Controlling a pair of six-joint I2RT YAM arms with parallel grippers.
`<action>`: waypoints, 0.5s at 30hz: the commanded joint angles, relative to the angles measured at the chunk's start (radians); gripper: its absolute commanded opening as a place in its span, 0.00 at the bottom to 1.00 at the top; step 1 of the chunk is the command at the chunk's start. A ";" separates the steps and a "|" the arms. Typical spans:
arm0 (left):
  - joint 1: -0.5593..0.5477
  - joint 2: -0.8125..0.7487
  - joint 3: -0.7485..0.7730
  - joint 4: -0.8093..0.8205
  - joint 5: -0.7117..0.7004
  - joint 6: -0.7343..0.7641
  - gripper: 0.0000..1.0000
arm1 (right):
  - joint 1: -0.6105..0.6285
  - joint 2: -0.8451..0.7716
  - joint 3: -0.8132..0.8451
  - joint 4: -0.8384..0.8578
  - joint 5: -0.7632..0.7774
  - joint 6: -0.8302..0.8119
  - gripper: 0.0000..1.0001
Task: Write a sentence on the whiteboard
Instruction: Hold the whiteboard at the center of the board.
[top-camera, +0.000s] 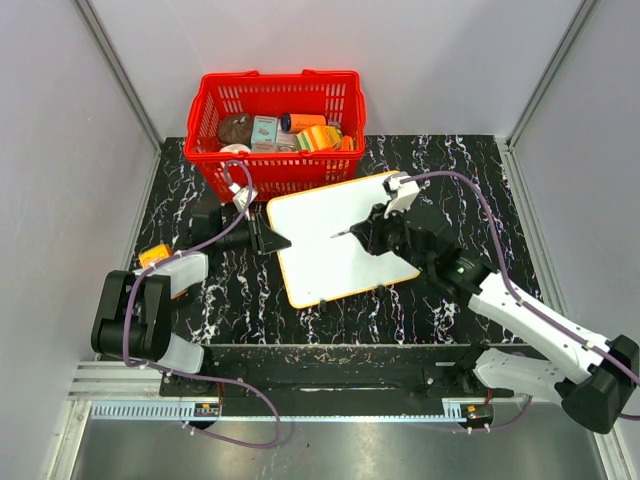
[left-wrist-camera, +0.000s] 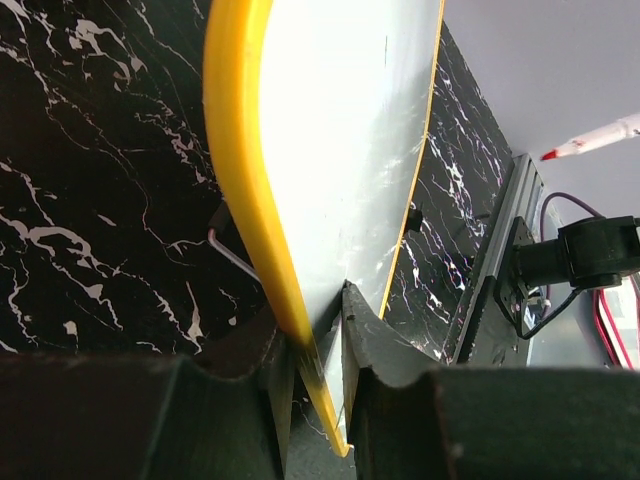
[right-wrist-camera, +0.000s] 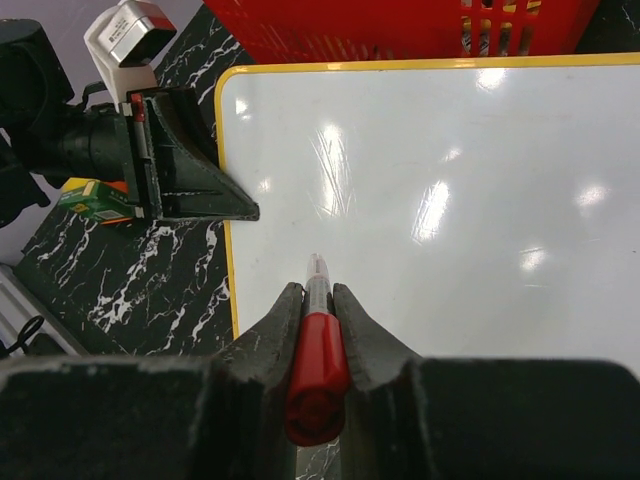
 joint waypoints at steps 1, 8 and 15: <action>-0.011 -0.013 -0.038 -0.004 -0.035 0.113 0.00 | 0.009 0.067 0.046 0.075 -0.015 -0.055 0.00; -0.011 -0.015 -0.044 0.001 -0.041 0.108 0.00 | 0.041 0.131 0.085 0.196 0.000 -0.097 0.00; -0.011 -0.030 -0.046 -0.004 -0.053 0.121 0.00 | 0.060 0.190 0.099 0.298 0.024 -0.172 0.00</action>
